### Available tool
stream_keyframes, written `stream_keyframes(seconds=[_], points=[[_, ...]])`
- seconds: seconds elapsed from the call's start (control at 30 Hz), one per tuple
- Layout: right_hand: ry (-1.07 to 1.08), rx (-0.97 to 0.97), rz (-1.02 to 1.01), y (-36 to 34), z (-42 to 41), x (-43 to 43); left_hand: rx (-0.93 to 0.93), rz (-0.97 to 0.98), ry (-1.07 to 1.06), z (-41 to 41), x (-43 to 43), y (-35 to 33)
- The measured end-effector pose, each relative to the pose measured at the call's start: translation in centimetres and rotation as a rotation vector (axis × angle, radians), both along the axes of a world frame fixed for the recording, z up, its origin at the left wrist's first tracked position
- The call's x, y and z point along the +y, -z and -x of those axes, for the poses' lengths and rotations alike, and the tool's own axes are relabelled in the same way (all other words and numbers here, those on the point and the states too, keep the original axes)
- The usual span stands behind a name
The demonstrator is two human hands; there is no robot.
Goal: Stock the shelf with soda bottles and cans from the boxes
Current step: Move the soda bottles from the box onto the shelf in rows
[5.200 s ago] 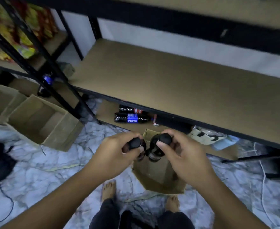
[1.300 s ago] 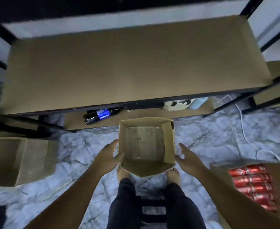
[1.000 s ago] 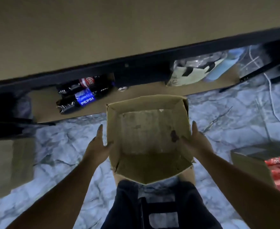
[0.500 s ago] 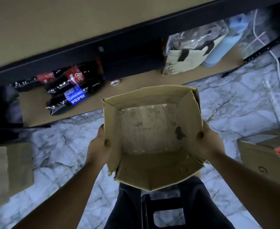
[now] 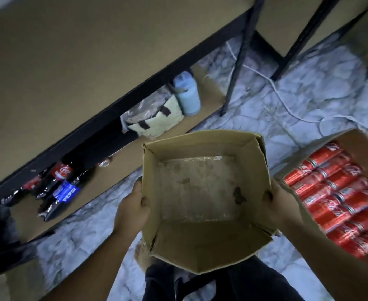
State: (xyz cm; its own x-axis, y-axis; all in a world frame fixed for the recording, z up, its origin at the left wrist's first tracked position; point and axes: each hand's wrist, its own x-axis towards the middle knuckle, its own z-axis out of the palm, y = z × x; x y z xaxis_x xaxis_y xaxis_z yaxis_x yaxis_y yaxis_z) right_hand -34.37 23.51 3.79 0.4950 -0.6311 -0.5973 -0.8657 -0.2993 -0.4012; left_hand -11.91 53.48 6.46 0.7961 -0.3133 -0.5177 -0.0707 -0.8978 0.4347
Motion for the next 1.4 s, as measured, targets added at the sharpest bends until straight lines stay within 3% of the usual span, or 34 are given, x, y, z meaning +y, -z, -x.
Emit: stream_keyframes(seconds=[0.23,0.4,0.57,0.7,1.0,1.4], points=[[0.192,-0.074,0.005,-1.3,6.0,-11.4,-0.146,-0.084,0.279,1.0,-18.9,-5.0],[0.466,-0.160,-0.104,-1.2,8.6,-12.1,-0.347,-0.126,0.503,0.9,-29.5,-7.7],[0.755,-0.219,-0.168,-1.6,10.0,-11.3,-0.427,-0.128,0.699,0.5,-36.9,-9.3],[0.864,-0.237,-0.176,-1.9,9.9,-12.2,-0.463,-0.097,0.809,-0.1,-41.9,-9.6],[0.950,-0.270,-0.148,-1.4,7.9,-16.0,-0.365,-0.018,0.844,-3.6,-46.9,-6.7],[1.074,-0.162,-0.073,4.8,1.6,-21.3,-0.133,0.006,0.865,-10.0,-53.0,4.2]])
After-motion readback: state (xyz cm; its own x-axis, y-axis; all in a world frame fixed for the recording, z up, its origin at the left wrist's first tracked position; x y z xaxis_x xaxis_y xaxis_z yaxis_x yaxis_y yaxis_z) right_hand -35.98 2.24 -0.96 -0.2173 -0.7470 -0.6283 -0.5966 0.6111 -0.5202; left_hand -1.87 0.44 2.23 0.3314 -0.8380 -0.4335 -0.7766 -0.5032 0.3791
